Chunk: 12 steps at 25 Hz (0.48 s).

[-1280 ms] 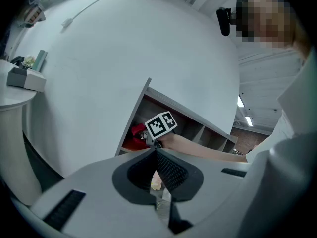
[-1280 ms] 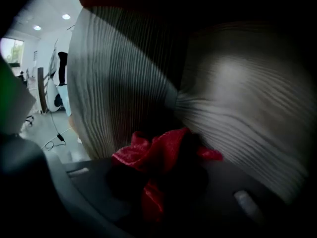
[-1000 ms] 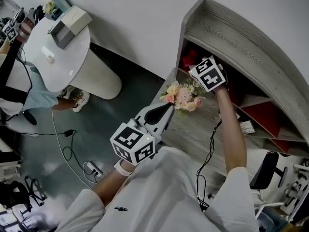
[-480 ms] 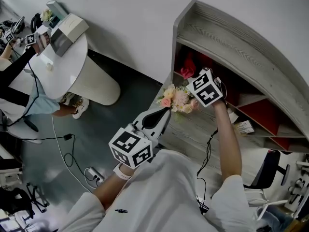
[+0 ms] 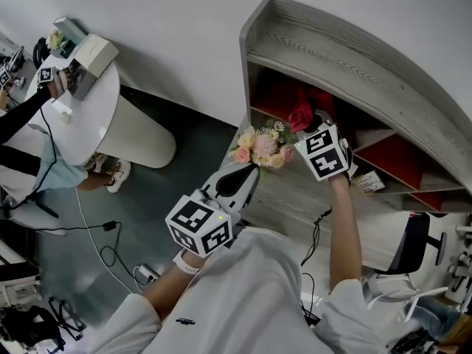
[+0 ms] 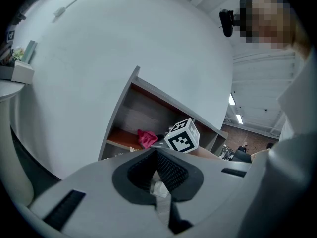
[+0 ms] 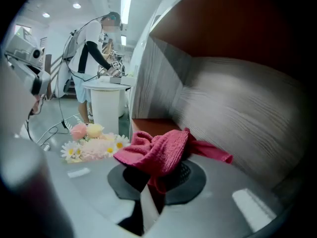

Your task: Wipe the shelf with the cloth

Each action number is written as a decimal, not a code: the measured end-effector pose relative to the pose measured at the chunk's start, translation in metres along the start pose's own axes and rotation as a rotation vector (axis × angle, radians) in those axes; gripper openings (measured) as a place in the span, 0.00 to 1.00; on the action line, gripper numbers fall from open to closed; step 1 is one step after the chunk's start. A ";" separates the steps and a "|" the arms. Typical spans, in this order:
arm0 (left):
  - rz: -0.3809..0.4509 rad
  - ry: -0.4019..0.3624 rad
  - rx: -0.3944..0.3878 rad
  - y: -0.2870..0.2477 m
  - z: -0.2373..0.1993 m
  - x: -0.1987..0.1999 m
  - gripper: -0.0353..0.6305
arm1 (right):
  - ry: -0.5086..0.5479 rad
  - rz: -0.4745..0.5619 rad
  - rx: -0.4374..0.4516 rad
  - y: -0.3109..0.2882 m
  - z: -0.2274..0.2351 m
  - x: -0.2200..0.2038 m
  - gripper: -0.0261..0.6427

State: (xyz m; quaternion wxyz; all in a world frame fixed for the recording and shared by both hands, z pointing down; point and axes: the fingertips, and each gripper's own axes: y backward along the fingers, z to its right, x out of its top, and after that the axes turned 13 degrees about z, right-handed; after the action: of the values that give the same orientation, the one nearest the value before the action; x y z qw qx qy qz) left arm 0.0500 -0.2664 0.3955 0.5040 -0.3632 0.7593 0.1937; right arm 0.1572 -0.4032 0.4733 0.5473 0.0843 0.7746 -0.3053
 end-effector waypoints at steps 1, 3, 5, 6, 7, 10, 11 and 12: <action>-0.002 0.000 -0.003 0.000 0.001 0.000 0.05 | -0.013 -0.006 -0.033 0.006 0.005 -0.004 0.12; -0.004 0.000 -0.007 0.000 0.001 -0.001 0.05 | -0.043 -0.017 -0.113 0.018 0.017 -0.012 0.12; -0.005 0.001 -0.009 0.000 0.001 -0.001 0.05 | -0.085 -0.015 -0.200 0.030 0.030 -0.019 0.12; -0.005 0.002 -0.009 0.000 0.001 -0.002 0.05 | -0.109 -0.010 -0.242 0.036 0.035 -0.023 0.12; -0.004 0.002 -0.009 0.000 0.001 -0.002 0.05 | -0.131 -0.004 -0.283 0.043 0.040 -0.027 0.12; -0.001 0.004 -0.004 0.003 -0.001 -0.001 0.05 | -0.185 0.017 -0.406 0.066 0.051 -0.040 0.12; 0.001 0.004 -0.002 0.003 -0.002 0.000 0.05 | -0.204 0.024 -0.444 0.073 0.053 -0.043 0.12; 0.004 0.004 0.000 0.004 -0.003 0.001 0.05 | -0.218 0.029 -0.477 0.079 0.053 -0.045 0.12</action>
State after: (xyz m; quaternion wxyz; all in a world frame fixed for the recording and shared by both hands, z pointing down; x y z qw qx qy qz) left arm 0.0447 -0.2660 0.3955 0.5022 -0.3622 0.7610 0.1939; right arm 0.2540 -0.3608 0.4723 0.6362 -0.0693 0.7600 -0.1132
